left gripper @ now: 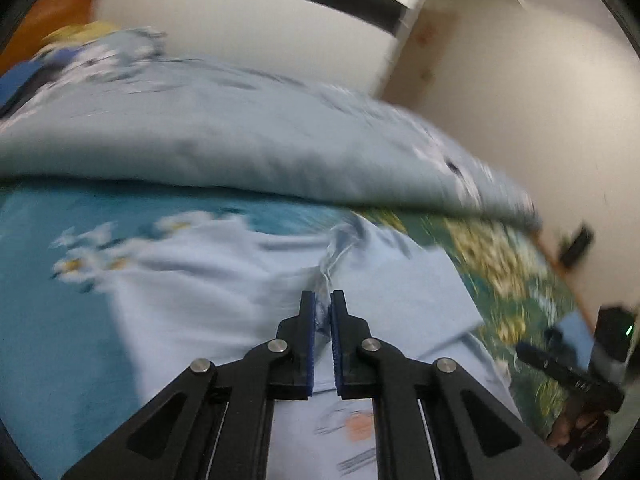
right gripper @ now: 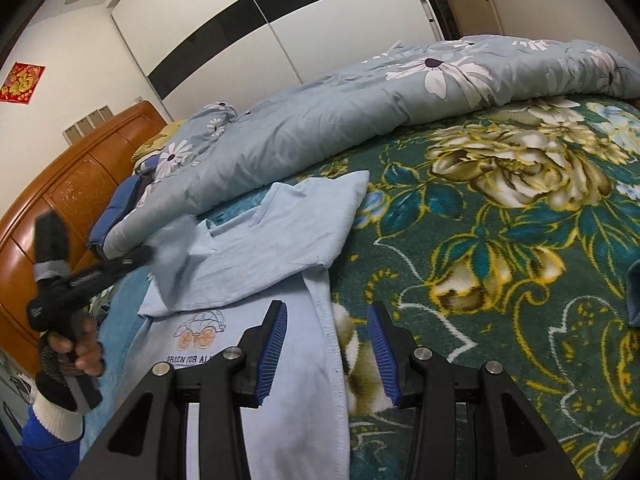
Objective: Fold clothes
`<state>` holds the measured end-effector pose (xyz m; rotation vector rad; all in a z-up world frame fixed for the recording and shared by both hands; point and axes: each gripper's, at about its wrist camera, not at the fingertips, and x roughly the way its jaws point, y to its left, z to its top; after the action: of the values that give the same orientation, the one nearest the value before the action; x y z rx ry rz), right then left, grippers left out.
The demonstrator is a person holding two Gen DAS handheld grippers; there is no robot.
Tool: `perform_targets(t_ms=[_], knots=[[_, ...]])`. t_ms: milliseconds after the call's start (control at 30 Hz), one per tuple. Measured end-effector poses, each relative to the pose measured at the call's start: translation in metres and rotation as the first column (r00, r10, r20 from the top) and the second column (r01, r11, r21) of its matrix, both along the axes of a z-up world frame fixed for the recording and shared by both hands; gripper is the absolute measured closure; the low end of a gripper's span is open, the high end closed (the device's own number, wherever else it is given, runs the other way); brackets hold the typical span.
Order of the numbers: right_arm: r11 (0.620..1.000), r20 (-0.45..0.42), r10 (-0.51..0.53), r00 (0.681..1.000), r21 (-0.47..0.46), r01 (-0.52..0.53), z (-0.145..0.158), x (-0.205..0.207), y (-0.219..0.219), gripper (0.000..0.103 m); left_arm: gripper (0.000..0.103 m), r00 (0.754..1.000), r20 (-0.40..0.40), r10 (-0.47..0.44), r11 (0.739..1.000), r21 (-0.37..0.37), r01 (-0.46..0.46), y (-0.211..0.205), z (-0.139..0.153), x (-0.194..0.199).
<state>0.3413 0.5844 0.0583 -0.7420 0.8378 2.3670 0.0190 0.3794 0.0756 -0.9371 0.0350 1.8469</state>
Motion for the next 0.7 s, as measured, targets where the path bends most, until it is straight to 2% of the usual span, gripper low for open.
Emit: perform_targets(t_ms=[67, 167, 300, 400, 533, 633, 700], knots=[[1.000, 0.002, 0.001, 1.000, -0.004, -0.001, -0.002, -0.002, -0.001, 0.057, 0.096, 0.998, 0.047, 0.049, 0.999, 0.009, -0.049, -0.022, -0.012, -0.017], [1.000, 0.010, 0.012, 1.000, -0.010, -0.012, -0.005, -0.009, -0.005, 0.058, 0.096, 0.988, 0.123, 0.094, 0.996, -0.025, -0.091, -0.040, -0.039, -0.034], [1.000, 0.024, 0.027, 0.999, -0.016, -0.027, -0.009, -0.018, -0.008, 0.058, 0.095, 0.962, 0.266, 0.067, 0.997, 0.029, -0.077, -0.048, -0.062, -0.046], [1.000, 0.036, 0.031, 0.999, -0.007, -0.031, -0.008, -0.020, -0.010, 0.058, 0.087, 0.935, 0.350, 0.051, 0.995, 0.066, -0.079, -0.048, -0.072, -0.052], [1.000, 0.044, 0.024, 0.999, 0.007, -0.024, -0.004, -0.018, -0.010, 0.058, 0.069, 0.917, 0.397, 0.041, 0.991, 0.100, -0.087, -0.043, -0.074, -0.055], [1.000, 0.051, 0.018, 0.999, 0.011, -0.019, -0.003, -0.017, -0.010, 0.058, 0.068, 0.916, 0.394, 0.079, 0.992, 0.057, -0.110, -0.034, -0.075, -0.058], [1.000, 0.050, 0.018, 0.999, 0.010, -0.019, -0.003, -0.017, -0.009, 0.058, 0.068, 0.926, 0.361, 0.107, 0.993, 0.008, -0.118, -0.028, -0.076, -0.056]])
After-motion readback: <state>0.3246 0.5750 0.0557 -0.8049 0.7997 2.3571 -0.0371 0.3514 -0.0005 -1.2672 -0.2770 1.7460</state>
